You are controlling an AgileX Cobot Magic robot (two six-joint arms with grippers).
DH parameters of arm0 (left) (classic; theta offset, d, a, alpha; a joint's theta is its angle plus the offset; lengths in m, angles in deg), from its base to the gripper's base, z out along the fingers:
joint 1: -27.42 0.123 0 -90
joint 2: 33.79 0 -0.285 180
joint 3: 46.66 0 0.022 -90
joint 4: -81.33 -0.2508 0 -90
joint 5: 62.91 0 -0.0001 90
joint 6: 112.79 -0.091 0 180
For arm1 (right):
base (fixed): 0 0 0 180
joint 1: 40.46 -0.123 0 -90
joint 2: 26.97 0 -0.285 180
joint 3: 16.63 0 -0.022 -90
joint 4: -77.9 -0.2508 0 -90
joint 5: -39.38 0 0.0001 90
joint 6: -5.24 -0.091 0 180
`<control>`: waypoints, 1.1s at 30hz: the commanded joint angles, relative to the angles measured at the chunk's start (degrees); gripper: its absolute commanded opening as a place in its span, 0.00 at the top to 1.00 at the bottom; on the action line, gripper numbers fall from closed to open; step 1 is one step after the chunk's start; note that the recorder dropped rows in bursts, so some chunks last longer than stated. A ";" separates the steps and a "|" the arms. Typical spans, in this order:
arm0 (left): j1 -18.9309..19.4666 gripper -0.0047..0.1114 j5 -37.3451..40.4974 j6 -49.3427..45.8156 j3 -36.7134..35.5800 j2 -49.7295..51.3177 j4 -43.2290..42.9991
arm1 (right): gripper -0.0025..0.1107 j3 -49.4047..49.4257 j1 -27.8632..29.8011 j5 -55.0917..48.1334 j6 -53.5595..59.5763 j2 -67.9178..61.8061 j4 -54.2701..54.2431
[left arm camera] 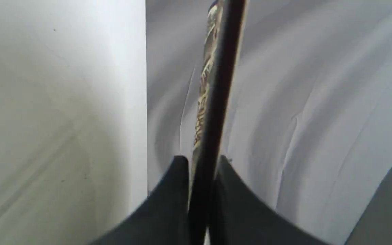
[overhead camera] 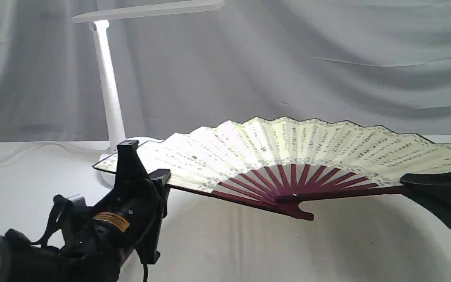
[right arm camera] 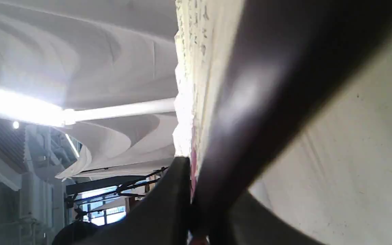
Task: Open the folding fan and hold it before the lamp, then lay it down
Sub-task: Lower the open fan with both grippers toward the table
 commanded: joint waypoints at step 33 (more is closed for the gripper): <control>-1.01 0.94 -2.55 1.32 13.73 14.60 -1.53 | 0.98 0.19 11.94 5.86 10.22 -15.78 1.74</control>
